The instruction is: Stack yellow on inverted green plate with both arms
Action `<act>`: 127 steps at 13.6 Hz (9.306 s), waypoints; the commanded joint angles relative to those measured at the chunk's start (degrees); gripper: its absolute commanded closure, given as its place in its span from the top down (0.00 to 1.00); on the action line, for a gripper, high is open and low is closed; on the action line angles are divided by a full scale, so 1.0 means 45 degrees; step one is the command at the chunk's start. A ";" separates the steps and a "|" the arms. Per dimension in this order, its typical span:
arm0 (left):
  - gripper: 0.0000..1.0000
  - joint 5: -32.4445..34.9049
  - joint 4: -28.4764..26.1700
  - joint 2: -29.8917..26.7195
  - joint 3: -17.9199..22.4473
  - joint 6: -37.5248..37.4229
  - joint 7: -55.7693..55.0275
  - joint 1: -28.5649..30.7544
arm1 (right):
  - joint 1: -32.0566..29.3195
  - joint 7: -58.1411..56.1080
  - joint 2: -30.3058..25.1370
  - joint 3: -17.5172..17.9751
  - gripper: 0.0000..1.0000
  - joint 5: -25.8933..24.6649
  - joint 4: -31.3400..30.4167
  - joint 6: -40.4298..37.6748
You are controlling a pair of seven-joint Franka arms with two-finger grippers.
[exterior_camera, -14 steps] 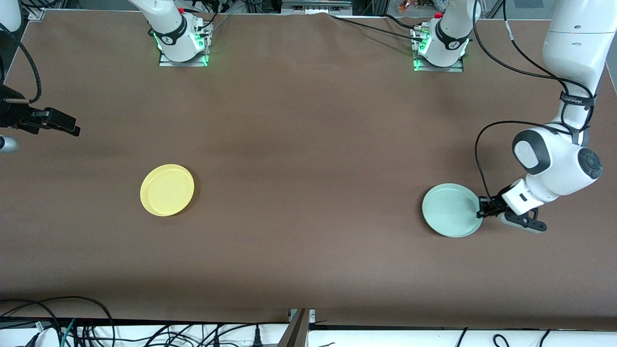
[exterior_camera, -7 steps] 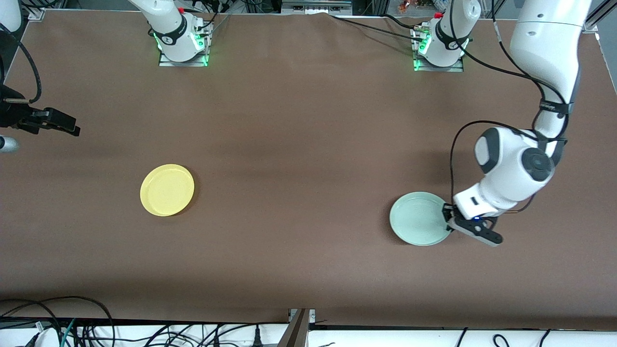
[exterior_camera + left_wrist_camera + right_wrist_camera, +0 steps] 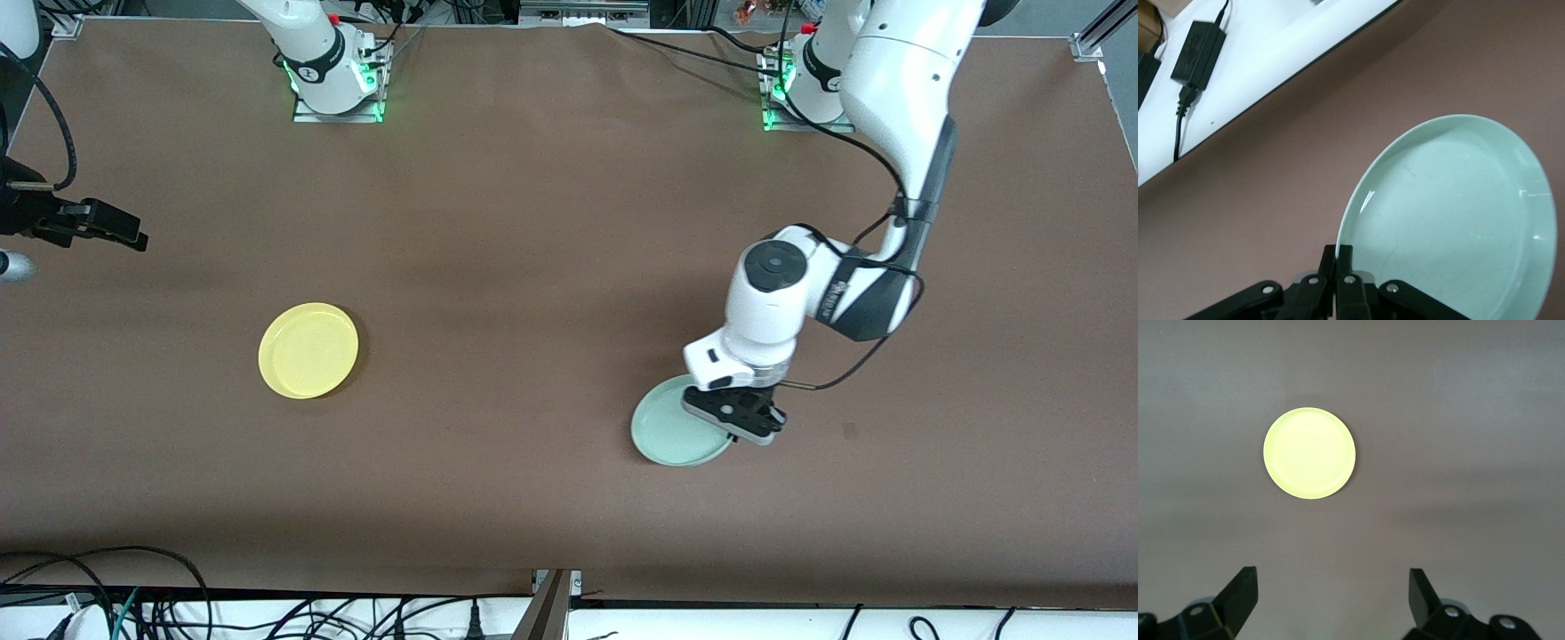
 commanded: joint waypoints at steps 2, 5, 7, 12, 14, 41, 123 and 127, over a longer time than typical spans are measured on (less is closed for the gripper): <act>0.00 0.1995 0.2513 0.1429 0.0370 -0.0904 -0.0725 -0.1110 | -0.0010 0.0091 -0.0120 0.0018 1.00 0.0164 -0.0096 -0.0038; 0.00 0.3992 0.3608 0.1860 0.0389 -0.2270 -0.1579 -0.2143 | -0.0010 0.0091 -0.0101 -0.0001 1.00 0.0164 -0.0097 -0.0038; 0.00 0.5472 0.4622 0.2308 0.0389 -0.3460 -0.1935 -0.2866 | -0.0030 0.0091 -0.0120 -0.0001 1.00 0.0164 -0.0097 -0.0038; 0.00 0.9479 0.5058 0.2564 0.0331 -0.5399 -0.2249 -0.4119 | -0.0069 0.0072 -0.0101 -0.0001 1.00 0.0164 -0.0116 -0.0175; 0.00 1.0166 0.5077 0.2817 0.0350 -0.5419 -0.2249 -0.4373 | 0.0008 0.0071 -0.0081 0.0018 1.00 0.0164 -0.0058 -0.0116; 1.00 0.3065 0.5019 0.4108 -0.2345 -0.6103 -0.7110 -0.5488 | -0.0108 0.0052 -0.0042 -0.0196 1.00 -0.0089 -0.0038 -0.0273; 1.00 -0.7077 0.0839 -0.5775 0.1679 -1.1260 0.2595 0.4161 | 0.6689 0.9297 0.6797 -0.1109 1.00 0.2313 0.2384 0.6803; 1.00 -0.7077 0.0839 -0.5795 0.1679 -1.1260 0.2595 0.4161 | 0.6669 0.5901 0.5859 -0.3919 1.00 0.2332 0.2384 0.4733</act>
